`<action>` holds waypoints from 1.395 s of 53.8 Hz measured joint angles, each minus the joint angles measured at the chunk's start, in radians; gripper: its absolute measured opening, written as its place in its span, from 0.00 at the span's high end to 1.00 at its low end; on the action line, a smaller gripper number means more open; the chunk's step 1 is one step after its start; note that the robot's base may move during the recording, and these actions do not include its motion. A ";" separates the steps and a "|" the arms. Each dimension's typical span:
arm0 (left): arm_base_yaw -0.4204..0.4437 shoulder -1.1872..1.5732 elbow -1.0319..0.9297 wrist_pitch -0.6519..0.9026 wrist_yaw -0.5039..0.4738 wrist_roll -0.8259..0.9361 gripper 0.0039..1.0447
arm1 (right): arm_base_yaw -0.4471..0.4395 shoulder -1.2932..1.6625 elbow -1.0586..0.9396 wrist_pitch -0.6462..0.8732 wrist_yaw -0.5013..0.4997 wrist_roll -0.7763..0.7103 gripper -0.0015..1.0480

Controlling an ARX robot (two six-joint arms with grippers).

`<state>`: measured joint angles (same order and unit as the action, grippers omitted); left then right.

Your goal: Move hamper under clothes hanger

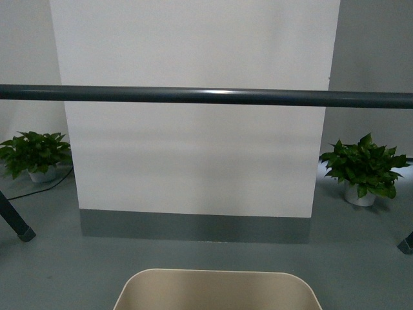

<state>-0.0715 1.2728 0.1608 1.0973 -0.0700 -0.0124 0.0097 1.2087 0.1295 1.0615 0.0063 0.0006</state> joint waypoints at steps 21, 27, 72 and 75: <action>0.069 -0.345 -0.115 -0.228 0.070 0.004 0.97 | -0.008 -0.349 -0.098 -0.248 -0.005 0.000 0.98; 0.069 -0.418 -0.128 -0.287 0.070 0.005 0.97 | -0.008 -0.417 -0.108 -0.306 -0.005 0.000 0.98; 0.069 -0.896 -0.143 -0.718 0.070 0.006 0.97 | -0.008 -0.867 -0.124 -0.717 -0.005 0.000 0.98; 0.069 -0.917 -0.143 -0.737 0.070 0.006 0.97 | -0.008 -0.886 -0.124 -0.735 -0.005 0.000 0.98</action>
<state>-0.0021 0.3561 0.0174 0.3599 0.0002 -0.0063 0.0013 0.3229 0.0055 0.3264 0.0013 0.0006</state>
